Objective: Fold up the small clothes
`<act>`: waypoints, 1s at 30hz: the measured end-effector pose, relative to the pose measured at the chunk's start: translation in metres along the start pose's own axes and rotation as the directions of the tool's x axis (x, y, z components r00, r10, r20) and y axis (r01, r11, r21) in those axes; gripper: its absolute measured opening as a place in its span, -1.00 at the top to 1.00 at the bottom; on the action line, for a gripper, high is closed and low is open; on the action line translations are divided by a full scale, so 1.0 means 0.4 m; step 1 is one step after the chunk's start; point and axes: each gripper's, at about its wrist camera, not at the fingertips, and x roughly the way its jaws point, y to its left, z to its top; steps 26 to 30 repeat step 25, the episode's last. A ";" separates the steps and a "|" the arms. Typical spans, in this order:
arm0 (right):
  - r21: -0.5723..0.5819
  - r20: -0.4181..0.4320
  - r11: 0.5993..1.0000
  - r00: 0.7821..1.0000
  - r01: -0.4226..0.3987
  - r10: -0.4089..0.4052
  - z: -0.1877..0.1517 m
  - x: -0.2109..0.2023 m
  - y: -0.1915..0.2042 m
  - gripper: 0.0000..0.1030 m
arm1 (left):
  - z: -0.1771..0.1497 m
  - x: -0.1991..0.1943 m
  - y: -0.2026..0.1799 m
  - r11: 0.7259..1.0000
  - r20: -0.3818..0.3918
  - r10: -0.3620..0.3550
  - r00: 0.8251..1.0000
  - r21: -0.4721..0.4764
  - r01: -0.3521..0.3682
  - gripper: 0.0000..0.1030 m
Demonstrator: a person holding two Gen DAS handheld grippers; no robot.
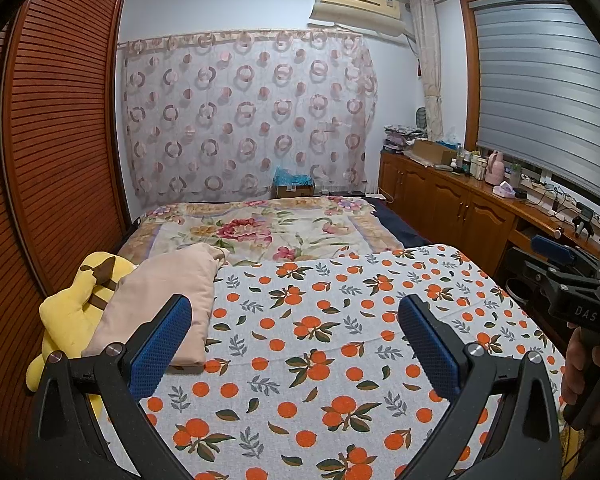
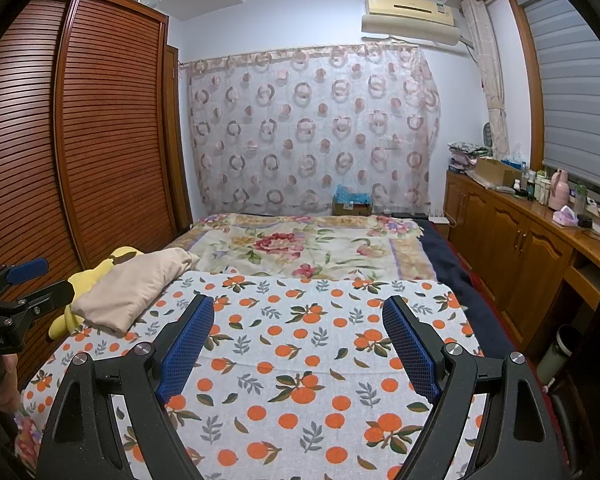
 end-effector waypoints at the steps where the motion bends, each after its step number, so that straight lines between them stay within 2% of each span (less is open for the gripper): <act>1: 0.000 -0.001 1.000 1.000 0.000 0.000 -0.002 0.000 0.000 -0.70 | -0.001 0.000 0.000 1.000 0.000 0.000 1.000 0.000 0.000 -1.00; 30: -0.001 -0.001 1.000 1.000 -0.004 0.004 -0.006 0.000 0.002 -0.70 | 0.001 -0.002 0.003 1.000 0.004 -0.001 1.000 -0.002 0.001 -1.00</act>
